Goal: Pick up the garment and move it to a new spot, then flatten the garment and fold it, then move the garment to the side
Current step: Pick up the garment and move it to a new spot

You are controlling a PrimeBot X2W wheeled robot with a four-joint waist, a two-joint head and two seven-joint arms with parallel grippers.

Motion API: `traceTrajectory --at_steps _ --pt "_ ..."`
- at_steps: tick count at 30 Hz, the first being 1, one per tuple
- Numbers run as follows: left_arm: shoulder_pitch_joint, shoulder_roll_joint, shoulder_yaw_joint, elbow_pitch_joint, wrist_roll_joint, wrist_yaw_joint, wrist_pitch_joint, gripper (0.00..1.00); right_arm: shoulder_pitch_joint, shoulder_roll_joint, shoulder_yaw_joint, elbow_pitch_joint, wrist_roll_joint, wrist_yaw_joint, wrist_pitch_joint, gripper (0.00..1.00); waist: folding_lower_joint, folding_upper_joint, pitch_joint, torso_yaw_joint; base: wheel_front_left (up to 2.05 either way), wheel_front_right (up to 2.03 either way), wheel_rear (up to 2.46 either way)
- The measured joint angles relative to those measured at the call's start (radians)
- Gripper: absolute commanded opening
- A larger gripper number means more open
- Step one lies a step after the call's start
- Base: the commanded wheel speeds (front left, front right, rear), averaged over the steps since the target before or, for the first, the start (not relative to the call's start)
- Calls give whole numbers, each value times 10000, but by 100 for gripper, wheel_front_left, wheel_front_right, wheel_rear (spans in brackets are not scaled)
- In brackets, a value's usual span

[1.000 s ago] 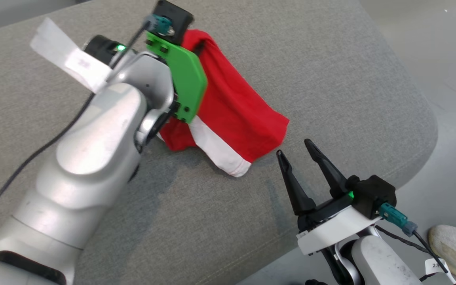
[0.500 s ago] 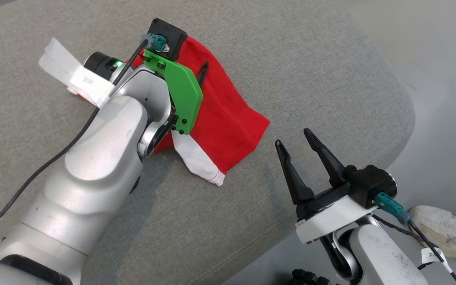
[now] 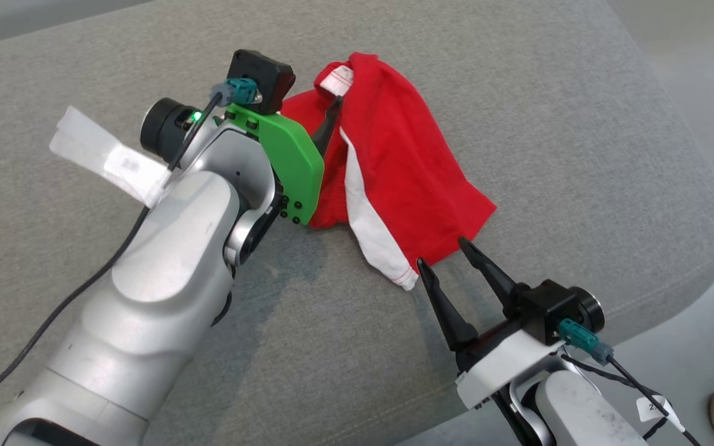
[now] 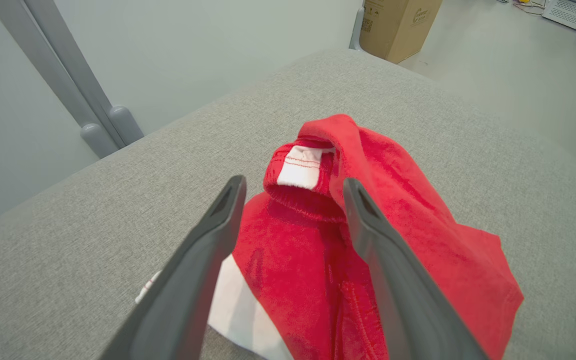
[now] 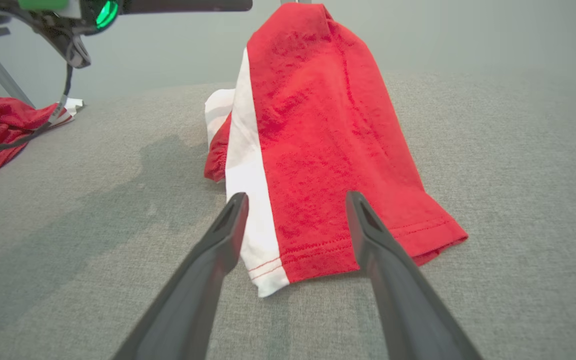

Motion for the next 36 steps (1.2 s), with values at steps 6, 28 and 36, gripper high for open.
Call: traceTrajectory --at_steps 6,28,36 --pt "818 -27 132 -313 -324 2 -493 100 357 -2 -251 635 -31 -35 2 100 0 0 -247 807 0 0 0" --pt "2951 988 1058 -1511 -717 351 -2006 100 360 -163 -756 1873 -571 -460 2 100 0 0 -537 3103 0 0 0" --pt "3304 1273 1281 -1889 -819 370 -2105 100 549 -174 -1020 1900 -589 -633 2 100 0 0 -573 3080 0 0 0"
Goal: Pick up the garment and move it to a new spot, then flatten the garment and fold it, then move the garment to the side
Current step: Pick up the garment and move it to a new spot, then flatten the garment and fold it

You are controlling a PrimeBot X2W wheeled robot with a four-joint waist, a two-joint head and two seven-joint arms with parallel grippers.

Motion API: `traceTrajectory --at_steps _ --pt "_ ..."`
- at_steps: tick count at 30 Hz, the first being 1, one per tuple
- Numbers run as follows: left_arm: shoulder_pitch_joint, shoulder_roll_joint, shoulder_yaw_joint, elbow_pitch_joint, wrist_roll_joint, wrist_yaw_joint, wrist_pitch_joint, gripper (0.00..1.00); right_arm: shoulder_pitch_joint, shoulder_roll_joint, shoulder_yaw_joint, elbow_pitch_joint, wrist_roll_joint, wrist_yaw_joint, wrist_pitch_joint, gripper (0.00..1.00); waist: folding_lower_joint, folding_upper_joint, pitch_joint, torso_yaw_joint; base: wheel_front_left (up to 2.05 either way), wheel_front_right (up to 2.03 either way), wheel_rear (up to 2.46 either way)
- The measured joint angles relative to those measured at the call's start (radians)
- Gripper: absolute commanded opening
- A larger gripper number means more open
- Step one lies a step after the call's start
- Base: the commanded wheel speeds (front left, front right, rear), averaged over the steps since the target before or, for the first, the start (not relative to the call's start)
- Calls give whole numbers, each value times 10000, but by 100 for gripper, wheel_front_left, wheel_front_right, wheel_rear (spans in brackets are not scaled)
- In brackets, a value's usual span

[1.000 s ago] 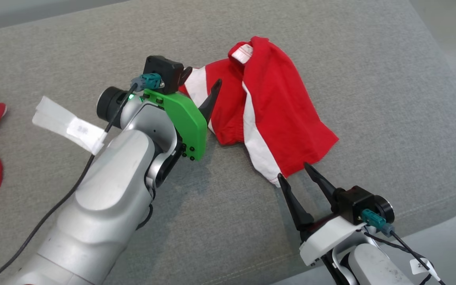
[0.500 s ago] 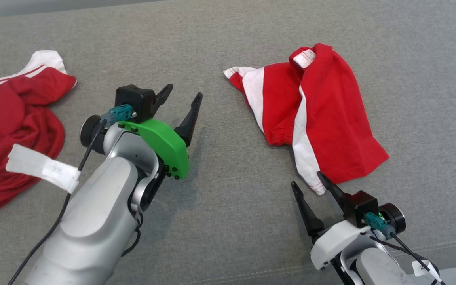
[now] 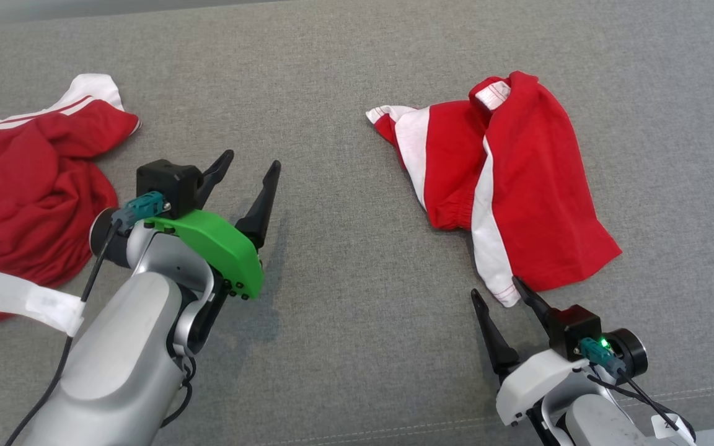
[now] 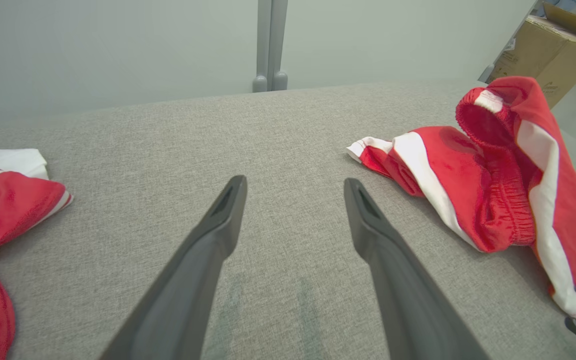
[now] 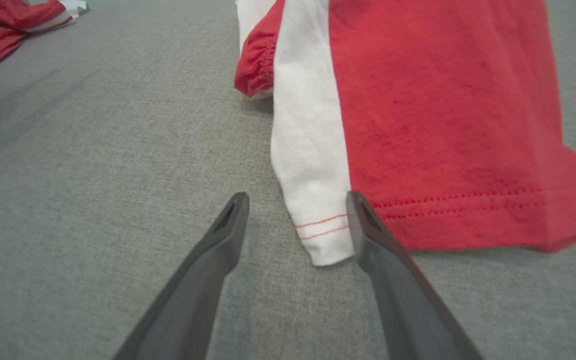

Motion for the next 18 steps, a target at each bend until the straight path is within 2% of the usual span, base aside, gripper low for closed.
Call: traceTrajectory --at_steps 6,10,14,18 --pt "197 81 59 -255 -65 79 2 100 5 -4 -19 121 -38 -10 0 100 0 -1 -26 -77 0 0 0" --pt "235 86 52 -502 -75 111 31 100 6 2 -77 234 -56 -12 0 77 0 0 13 -139 0 0 0" --pt "326 117 46 -608 -75 113 61 100 7 6 -211 508 -17 -84 -2 50 0 0 28 -165 0 0 0" --pt "447 261 52 -742 -88 119 77 100 7 10 -311 602 23 -86 -42 50 0 0 38 -183 0 0 0"
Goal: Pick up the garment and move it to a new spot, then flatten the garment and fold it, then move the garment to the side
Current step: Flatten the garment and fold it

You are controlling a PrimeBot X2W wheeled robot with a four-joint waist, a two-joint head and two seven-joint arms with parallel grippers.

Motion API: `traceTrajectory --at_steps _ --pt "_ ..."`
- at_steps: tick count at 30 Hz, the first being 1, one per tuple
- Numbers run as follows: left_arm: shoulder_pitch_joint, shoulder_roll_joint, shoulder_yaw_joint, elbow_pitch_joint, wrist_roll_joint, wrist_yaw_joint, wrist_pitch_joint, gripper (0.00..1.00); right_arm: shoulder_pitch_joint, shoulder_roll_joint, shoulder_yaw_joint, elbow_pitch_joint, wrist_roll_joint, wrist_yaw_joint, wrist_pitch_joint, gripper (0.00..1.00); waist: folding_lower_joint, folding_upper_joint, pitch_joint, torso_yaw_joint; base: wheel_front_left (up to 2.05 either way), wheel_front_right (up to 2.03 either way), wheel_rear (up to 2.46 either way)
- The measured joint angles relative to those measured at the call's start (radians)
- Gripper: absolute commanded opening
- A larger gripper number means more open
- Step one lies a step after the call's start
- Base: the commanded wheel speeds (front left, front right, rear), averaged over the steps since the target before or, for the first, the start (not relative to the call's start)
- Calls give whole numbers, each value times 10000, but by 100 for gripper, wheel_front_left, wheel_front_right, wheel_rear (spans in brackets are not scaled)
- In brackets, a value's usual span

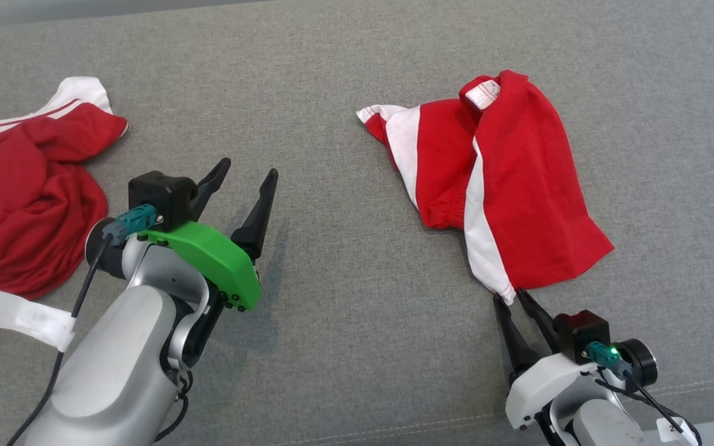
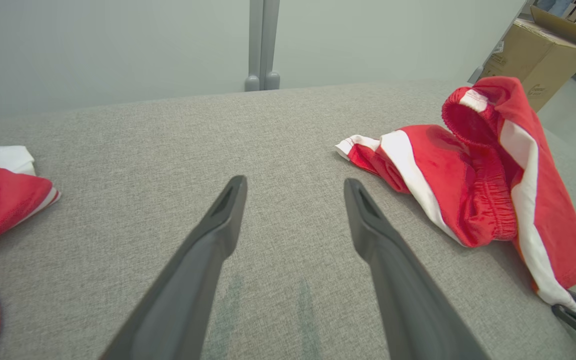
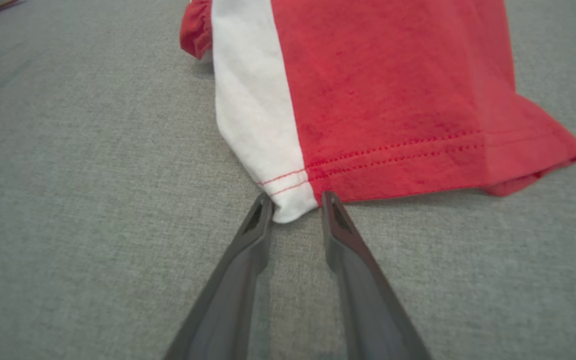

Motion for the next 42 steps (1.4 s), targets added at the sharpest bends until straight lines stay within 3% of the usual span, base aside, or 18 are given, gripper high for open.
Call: traceTrajectory --at_steps 3,7,14,17,23,29,32,35,36,42 --pt "79 71 21 -117 -105 40 73 100 -7 2 -21 19 0 2 -2 48 0 0 0 -13 0 0 0" --pt "89 73 31 -224 -128 50 77 100 -50 -6 -36 15 -17 0 0 71 0 0 5 -30 0 0 0" --pt "107 92 35 -449 -130 134 165 100 -69 -10 -23 -12 -111 2 0 85 0 0 9 -45 0 0 0" --pt "168 123 35 -485 -130 138 173 100 -69 -10 -2 -19 -182 2 0 75 0 0 11 -43 0 0 0" --pt "307 161 38 -556 -130 226 257 100 -69 -8 52 -33 -203 2 0 65 0 0 9 -24 0 0 0" --pt "317 171 40 -694 -130 230 263 100 -70 -6 81 -63 -385 0 0 84 0 0 -10 -9 0 0 0" --pt "341 178 44 -731 -130 257 263 100 -71 -8 100 -100 -485 -2 0 84 0 0 -27 -9 0 0 0" --pt "388 188 50 -759 -130 259 307 100 -71 -6 119 -144 -527 -8 0 76 0 0 -45 -16 0 0 0" --pt "430 192 50 -763 -130 261 307 100 -71 -6 125 -151 -543 -8 0 65 0 0 -49 -19 0 0 0" --pt "532 244 46 -800 -128 303 351 100 -70 -6 174 -198 -548 -10 0 47 0 0 -74 -38 0 0 0"
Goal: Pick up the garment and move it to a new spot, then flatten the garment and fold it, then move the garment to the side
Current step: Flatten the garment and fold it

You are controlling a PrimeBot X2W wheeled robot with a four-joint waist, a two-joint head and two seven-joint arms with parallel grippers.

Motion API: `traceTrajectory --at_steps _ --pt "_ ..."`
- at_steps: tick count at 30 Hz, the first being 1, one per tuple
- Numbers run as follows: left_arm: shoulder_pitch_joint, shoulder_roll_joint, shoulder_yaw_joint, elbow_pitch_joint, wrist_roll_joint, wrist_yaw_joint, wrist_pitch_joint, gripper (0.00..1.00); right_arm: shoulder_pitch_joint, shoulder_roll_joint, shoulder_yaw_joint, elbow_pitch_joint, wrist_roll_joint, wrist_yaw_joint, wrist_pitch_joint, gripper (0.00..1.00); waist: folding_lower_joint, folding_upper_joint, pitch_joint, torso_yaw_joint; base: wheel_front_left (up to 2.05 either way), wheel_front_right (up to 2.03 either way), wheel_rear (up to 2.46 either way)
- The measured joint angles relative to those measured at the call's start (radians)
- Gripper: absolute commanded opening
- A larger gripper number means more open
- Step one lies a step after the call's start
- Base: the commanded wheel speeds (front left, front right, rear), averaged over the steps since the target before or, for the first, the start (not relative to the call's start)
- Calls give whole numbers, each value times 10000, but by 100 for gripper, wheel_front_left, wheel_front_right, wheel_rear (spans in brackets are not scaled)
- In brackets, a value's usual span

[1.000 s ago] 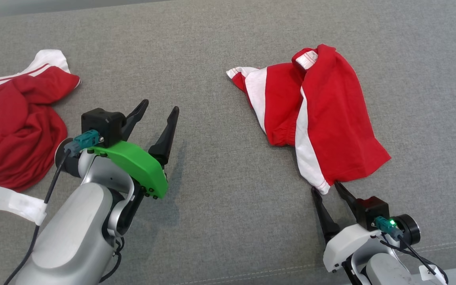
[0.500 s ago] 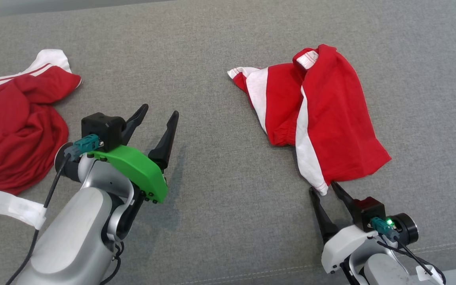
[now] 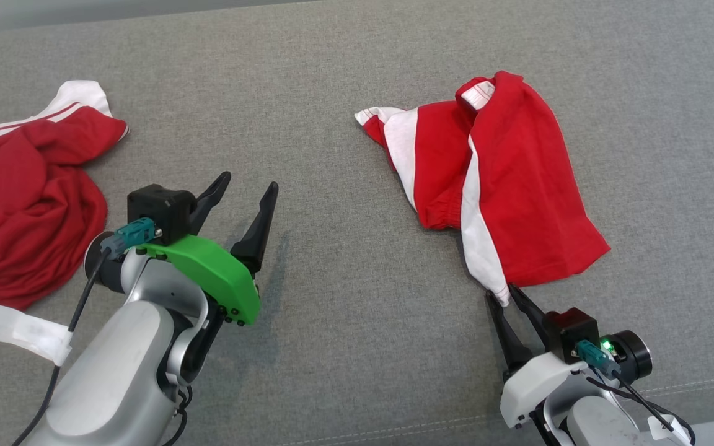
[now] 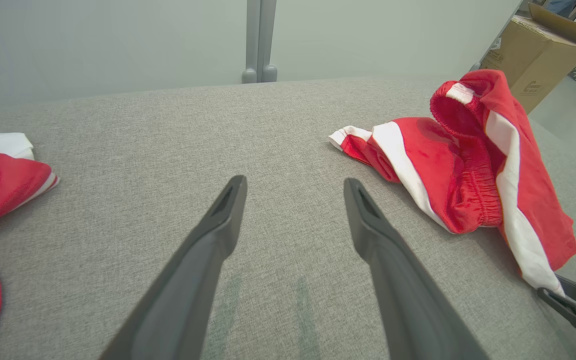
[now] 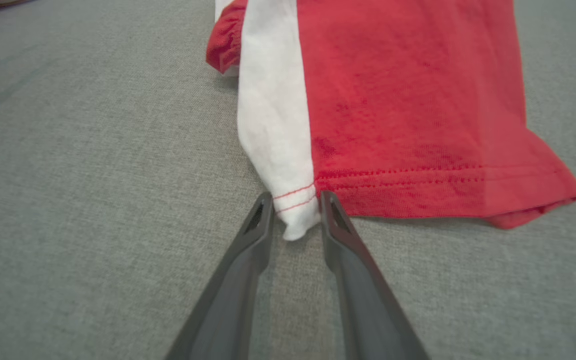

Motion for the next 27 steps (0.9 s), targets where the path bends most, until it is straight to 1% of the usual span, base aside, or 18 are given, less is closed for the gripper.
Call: traceTrajectory --at_steps 2,4,6,7,11,14,18,19,20,23,27 --pt "4 23 0 -8 0 0 0 100 2 0 4 -6 0 0 0 42 0 0 -13 -5 0 0 0" --pt "8 50 0 -13 0 2 10 100 8 2 4 -6 2 -2 0 31 0 0 -30 -9 0 0 0" --pt "17 69 0 -17 0 6 42 100 12 2 2 -6 4 0 0 6 0 0 -52 -12 0 0 0" --pt "22 69 0 -19 0 13 42 100 13 2 2 -6 6 0 0 0 0 0 -66 -13 0 0 0" --pt "144 98 82 -23 -2 31 25 100 16 6 6 -84 36 13 2 0 0 0 -160 -33 0 0 0" --pt "386 171 257 -21 -4 59 10 100 16 12 -59 -374 169 61 2 0 0 0 -264 -103 0 0 0" --pt "482 245 366 -65 -29 86 -17 100 -21 -33 -435 -1204 700 395 6 0 0 0 -370 -281 0 0 0" --pt "500 247 368 -82 -29 86 -17 100 -97 -153 -495 -1360 736 500 4 0 0 0 -394 -335 0 0 0" --pt "581 245 351 -161 -29 86 -17 100 -296 -754 -548 -1559 711 750 121 0 0 0 -440 -457 0 0 0" --pt "630 176 198 -244 -29 86 -13 100 -496 -1923 -932 -1965 577 913 907 0 0 0 -511 -648 0 0 0" --pt "630 -27 -59 -324 -31 86 -2 100 -555 -2796 -1724 -2566 988 1049 1960 0 0 0 -618 -861 0 0 0"
